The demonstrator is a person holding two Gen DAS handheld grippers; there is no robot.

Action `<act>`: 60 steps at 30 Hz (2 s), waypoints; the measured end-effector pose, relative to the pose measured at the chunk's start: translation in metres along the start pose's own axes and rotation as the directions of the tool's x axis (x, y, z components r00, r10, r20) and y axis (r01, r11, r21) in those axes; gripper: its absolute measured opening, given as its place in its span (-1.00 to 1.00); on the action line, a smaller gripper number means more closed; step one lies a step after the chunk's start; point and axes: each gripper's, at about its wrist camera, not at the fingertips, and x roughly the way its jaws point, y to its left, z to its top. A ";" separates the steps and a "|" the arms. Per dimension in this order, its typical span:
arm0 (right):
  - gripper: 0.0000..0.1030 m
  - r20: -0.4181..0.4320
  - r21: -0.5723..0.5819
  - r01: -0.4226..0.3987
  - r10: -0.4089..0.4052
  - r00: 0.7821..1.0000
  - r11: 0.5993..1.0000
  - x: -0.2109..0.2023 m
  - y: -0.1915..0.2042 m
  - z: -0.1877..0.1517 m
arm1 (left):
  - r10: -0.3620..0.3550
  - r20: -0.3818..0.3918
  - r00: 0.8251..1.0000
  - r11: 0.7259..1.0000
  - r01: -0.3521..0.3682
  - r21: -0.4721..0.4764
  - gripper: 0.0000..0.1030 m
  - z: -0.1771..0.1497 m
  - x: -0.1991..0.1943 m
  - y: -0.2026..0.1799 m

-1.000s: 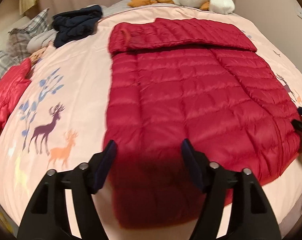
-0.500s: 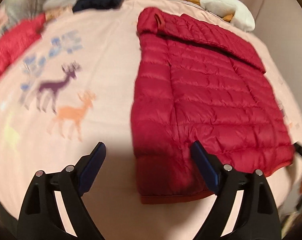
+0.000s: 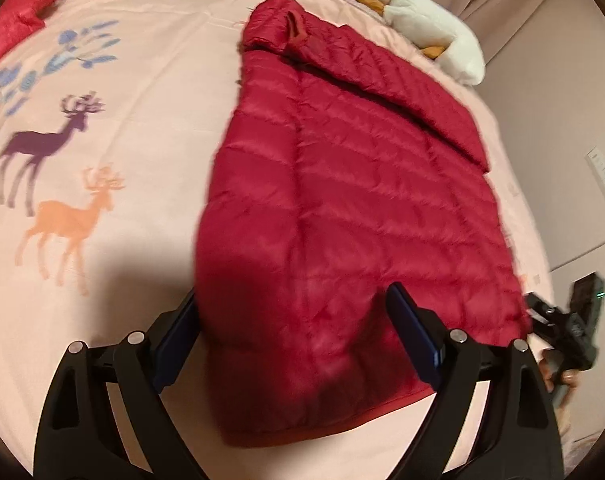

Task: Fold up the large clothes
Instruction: 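Move both tools to the jacket hem and close them on it, then lift the held hem with both tools and fold it toward the collar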

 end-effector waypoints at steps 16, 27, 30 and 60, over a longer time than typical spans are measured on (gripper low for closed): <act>0.33 -0.076 0.082 -0.176 0.182 0.980 0.981 -0.010 -0.012 -0.020 | -0.145 -0.011 0.989 0.989 0.145 -0.044 0.23 -0.018 -0.009 0.014; -0.33 -0.069 -0.011 -0.114 0.113 0.991 0.993 0.022 0.022 -0.010 | -0.120 -0.011 0.993 0.993 0.120 -0.022 -0.41 -0.008 0.004 -0.005; -0.48 -0.041 -0.039 -0.098 0.096 0.995 0.994 0.016 0.028 -0.011 | -0.111 0.015 0.994 0.994 0.111 0.008 -0.52 -0.009 -0.006 -0.012; -0.71 0.104 -0.257 -0.215 0.248 0.963 0.942 -0.073 0.075 0.001 | -0.163 0.173 0.971 0.967 0.122 0.225 -0.64 -0.010 -0.094 -0.081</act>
